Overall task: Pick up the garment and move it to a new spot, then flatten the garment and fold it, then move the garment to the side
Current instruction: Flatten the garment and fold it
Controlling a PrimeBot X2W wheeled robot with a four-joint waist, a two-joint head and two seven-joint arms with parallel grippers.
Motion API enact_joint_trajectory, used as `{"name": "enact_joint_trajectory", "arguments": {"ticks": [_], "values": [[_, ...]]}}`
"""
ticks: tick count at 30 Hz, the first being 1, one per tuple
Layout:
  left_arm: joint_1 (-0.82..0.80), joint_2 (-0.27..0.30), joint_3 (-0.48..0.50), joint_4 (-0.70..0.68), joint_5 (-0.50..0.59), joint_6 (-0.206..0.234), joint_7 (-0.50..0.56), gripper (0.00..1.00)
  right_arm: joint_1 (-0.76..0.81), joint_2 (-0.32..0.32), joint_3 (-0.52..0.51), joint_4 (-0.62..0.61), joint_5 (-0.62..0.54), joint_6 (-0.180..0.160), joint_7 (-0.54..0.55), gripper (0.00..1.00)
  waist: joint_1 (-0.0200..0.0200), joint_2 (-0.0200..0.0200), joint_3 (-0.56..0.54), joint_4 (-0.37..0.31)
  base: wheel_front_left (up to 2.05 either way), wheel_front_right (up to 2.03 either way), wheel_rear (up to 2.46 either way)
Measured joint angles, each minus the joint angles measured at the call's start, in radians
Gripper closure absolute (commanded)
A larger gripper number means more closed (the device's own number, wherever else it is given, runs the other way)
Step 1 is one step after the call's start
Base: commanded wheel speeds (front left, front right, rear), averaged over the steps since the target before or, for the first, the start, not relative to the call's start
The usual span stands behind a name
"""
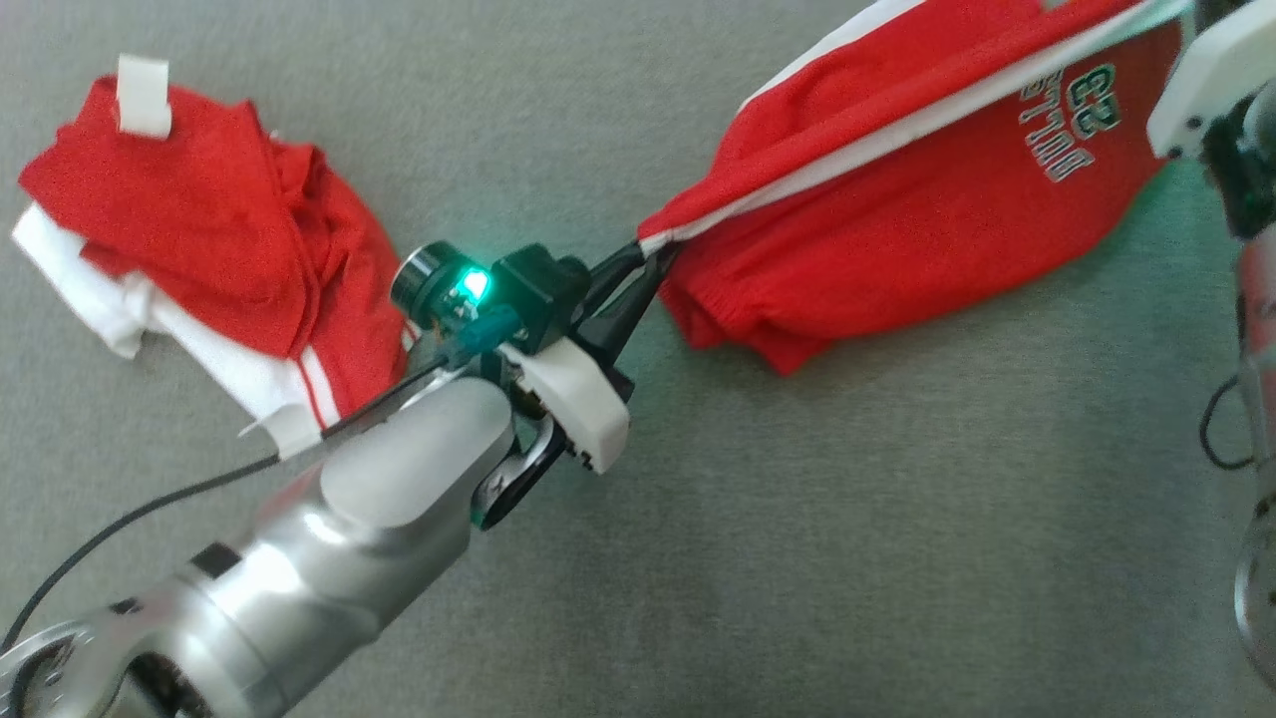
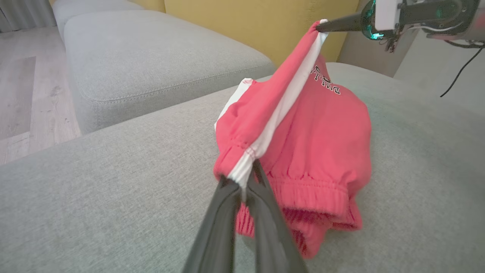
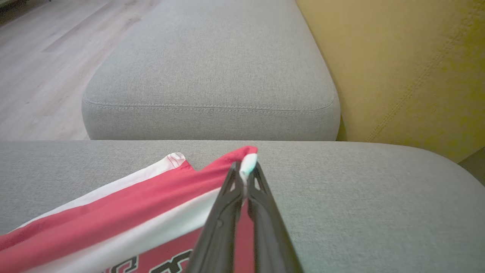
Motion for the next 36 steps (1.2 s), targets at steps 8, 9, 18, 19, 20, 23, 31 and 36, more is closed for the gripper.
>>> {"name": "enact_joint_trajectory", "arguments": {"ticks": [8,9,18,19,20,23,31,36], "values": [[-0.034,-0.054,0.0,0.068,0.014,-0.03,-0.031,1.0,-0.1,-0.003,-0.008,0.128,-0.062,0.0,-0.051,1.0,0.0,0.0,0.077,0.061,0.0,0.0,0.0],[-0.036,-0.06,-0.001,0.075,0.018,-0.031,-0.035,1.0,-0.108,-0.005,-0.011,0.14,-0.068,0.0,-0.058,1.0,-0.0001,0.0,0.083,0.068,0.0,0.0,0.0],[-0.07,-0.105,0.003,0.132,0.027,-0.04,-0.058,0.24,-0.186,-0.026,-0.044,0.237,-0.117,0.0,-0.1,0.0,0.0,0.0,0.119,0.104,0.0,0.0,0.0],[-0.07,-0.105,0.006,0.139,0.027,-0.037,-0.061,0.0,-0.189,-0.026,-0.051,0.244,-0.119,0.0,-0.108,0.0,-0.0001,0.0,0.117,0.103,0.0,0.0,0.0],[-0.07,-0.104,0.007,0.147,0.027,-0.037,-0.062,0.0,-0.192,-0.026,-0.06,0.249,-0.119,0.0,-0.118,0.0,-0.0002,0.0,0.114,0.102,0.0,0.0,0.0],[-0.068,-0.104,0.015,0.16,0.037,-0.028,-0.07,0.0,-0.201,-0.027,-0.077,0.267,-0.122,0.0,-0.144,0.0,-0.0002,0.0,0.097,0.096,0.0,0.0,0.0],[-0.025,-0.074,0.091,0.152,0.035,0.025,-0.079,0.0,-0.201,-0.004,-0.064,0.295,-0.051,0.0,-0.261,0.0,-0.0003,0.0,0.018,0.062,0.0,0.0,0.0],[0.048,-0.03,0.203,0.069,0.036,0.082,-0.082,0.0,-0.176,0.042,0.037,0.264,0.047,0.0,-0.358,0.0,-0.0004,0.0,-0.05,0.031,0.0,0.0,0.0]]}}
